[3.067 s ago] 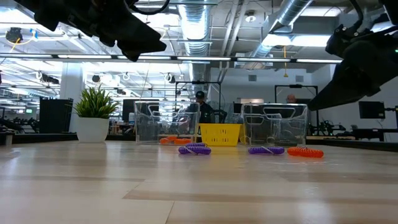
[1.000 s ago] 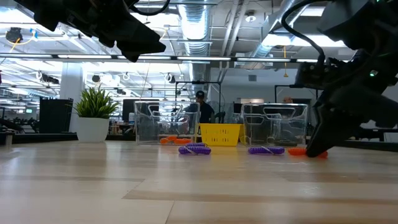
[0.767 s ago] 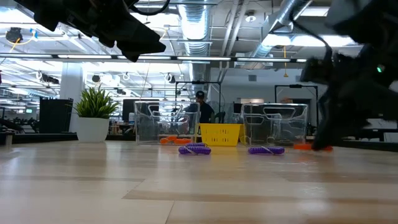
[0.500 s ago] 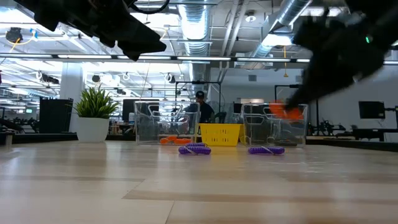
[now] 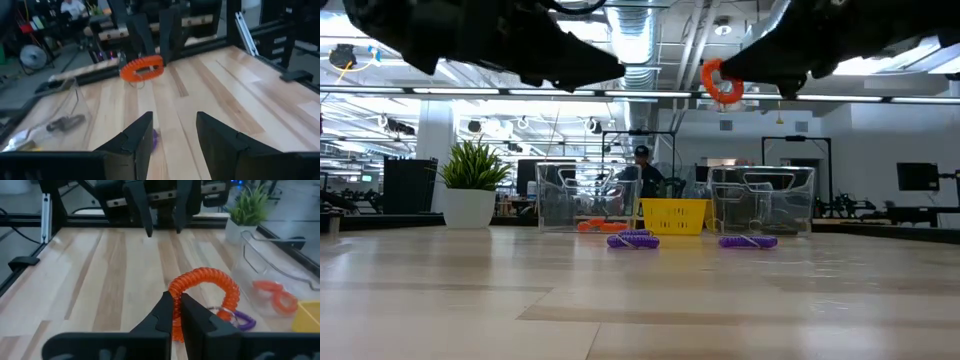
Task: Sort spring keychains
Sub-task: Put the orange spring keychain into the left transparent bin
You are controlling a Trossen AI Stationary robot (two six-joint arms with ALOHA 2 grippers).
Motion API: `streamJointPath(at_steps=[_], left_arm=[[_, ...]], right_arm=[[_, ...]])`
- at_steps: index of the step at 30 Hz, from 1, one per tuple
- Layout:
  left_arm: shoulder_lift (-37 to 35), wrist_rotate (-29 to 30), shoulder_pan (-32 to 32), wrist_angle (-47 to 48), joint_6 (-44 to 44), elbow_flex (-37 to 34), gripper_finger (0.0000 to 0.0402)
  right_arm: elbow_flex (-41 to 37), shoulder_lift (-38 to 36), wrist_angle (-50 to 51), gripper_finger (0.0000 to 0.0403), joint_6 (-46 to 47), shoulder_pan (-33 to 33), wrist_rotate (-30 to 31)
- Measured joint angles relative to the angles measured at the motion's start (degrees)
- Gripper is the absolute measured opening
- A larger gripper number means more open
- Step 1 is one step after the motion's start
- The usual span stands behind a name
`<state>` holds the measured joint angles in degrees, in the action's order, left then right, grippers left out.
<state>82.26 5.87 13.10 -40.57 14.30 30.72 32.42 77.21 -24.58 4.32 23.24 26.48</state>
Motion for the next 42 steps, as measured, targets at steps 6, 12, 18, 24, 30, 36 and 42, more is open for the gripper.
streamJointPath(at_steps=[6, 12, 18, 24, 30, 36, 42], left_arm=[[3.27, -0.14, -1.15, -6.19, 0.07, 0.02, 0.015], [5.33, -0.43, -3.6, -7.5, 0.05, 0.02, 0.015], [7.11, -7.81, -4.52, -10.06, -0.08, 0.04, 0.015], [9.05, -9.35, -4.54, -11.75, 0.03, 0.63, 0.015], [11.48, -9.35, -4.52, -11.81, 0.03, 2.65, 0.015], [12.41, -11.24, -4.55, -11.6, 0.05, 3.06, 0.015], [11.89, -18.56, -4.37, -10.87, 0.05, 3.08, 0.015]], right_arm=[[0.08, 1.02, -4.29, 0.001, -1.42, -0.16, -3.39], [0.09, 5.47, -11.85, 0.0011, -2.91, -1.36, -10.87], [0.1, 8.85, -19.2, 0.0012, -2.93, -4.66, -20.12], [1.49, 12.98, -25.09, 0.0012, -2.87, -6.81, -28.51], [7.2, 18.89, -23.43, 0.0012, -3.67, -7.32, -32.08], [9.14, 20.37, -20.86, 0.0012, -4.36, -8.34, -32.56], [9.09, 19.6, -18.98, 0.0012, -4.38, -9.75, -32.53]])
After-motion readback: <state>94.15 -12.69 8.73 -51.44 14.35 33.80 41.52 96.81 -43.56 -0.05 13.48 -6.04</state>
